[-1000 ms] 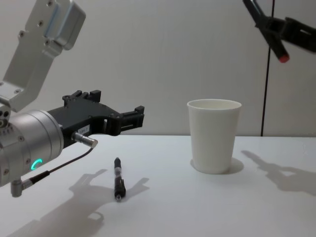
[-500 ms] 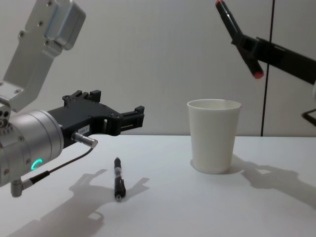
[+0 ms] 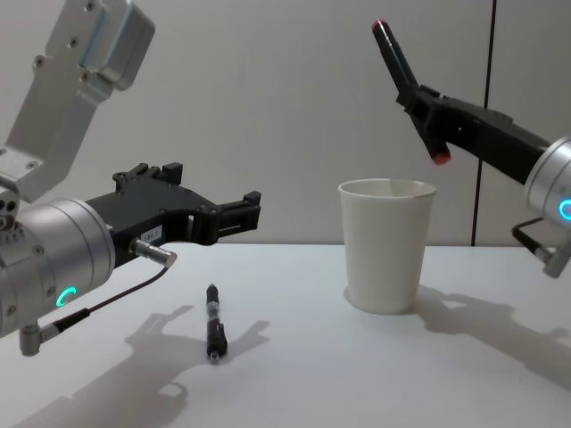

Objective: Place the pen into the pen holder.

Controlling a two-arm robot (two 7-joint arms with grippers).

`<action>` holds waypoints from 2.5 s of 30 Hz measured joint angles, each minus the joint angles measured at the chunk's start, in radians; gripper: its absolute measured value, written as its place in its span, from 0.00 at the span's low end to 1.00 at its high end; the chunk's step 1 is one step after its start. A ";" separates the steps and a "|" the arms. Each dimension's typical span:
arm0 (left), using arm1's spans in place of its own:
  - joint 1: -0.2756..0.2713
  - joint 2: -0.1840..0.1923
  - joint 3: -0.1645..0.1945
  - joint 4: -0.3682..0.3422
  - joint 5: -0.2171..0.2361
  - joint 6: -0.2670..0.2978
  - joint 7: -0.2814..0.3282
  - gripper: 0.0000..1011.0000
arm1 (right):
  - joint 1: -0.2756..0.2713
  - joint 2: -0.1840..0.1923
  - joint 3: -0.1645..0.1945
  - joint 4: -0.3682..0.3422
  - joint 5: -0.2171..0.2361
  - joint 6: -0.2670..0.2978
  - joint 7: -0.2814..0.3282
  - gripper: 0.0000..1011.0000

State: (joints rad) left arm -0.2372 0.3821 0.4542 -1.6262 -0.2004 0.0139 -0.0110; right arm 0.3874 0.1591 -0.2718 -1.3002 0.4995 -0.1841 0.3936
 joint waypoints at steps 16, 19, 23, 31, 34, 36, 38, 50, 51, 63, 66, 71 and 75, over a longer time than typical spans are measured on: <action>0.000 0.000 0.000 0.000 0.000 0.000 0.000 0.99 | 0.025 -0.031 -0.023 0.077 -0.053 -0.049 -0.008 0.19; 0.000 0.000 0.000 0.000 0.000 0.000 0.000 0.99 | 0.027 -0.035 -0.024 0.085 -0.059 -0.051 -0.009 0.19; 0.000 0.000 0.000 0.000 0.000 0.000 0.000 0.99 | 0.031 -0.041 -0.027 0.095 -0.070 -0.053 -0.014 0.19; 0.000 0.000 0.000 0.000 0.000 0.000 0.000 0.99 | 0.039 -0.053 -0.026 0.122 -0.094 -0.058 -0.032 0.19; 0.000 0.000 0.000 0.000 0.000 0.000 0.000 0.99 | 0.042 -0.056 -0.026 0.128 -0.098 -0.060 -0.036 0.19; 0.000 0.000 0.000 0.000 0.000 0.000 0.000 0.99 | 0.045 -0.060 -0.026 0.135 -0.103 -0.061 -0.039 0.19; 0.000 0.000 0.000 0.000 0.000 0.000 0.000 0.99 | 0.048 -0.063 -0.025 0.141 -0.107 -0.062 -0.040 0.19; 0.000 0.000 0.000 0.000 0.000 0.000 0.000 0.99 | 0.058 -0.078 -0.026 0.163 -0.121 -0.065 -0.041 0.19; 0.000 0.000 0.000 0.000 0.000 0.000 0.000 0.99 | 0.059 -0.080 -0.026 0.164 -0.122 -0.065 -0.041 0.19; 0.000 0.000 0.000 0.000 0.000 0.000 0.000 0.99 | 0.063 -0.085 -0.026 0.171 -0.127 -0.066 -0.041 0.45; 0.000 0.000 0.000 0.000 0.000 0.000 0.000 0.99 | 0.063 -0.086 -0.026 0.173 -0.127 -0.066 -0.041 0.55; 0.000 0.000 0.000 0.000 0.000 0.000 0.000 0.99 | 0.063 -0.087 -0.026 0.174 -0.128 -0.066 -0.040 0.69; 0.000 0.000 0.000 0.000 0.000 0.000 0.000 0.99 | 0.064 -0.087 -0.026 0.174 -0.129 -0.066 -0.040 0.80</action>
State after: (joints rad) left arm -0.2372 0.3821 0.4542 -1.6262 -0.2004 0.0139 -0.0110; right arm 0.4511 0.0720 -0.2979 -1.1259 0.3710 -0.2503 0.3533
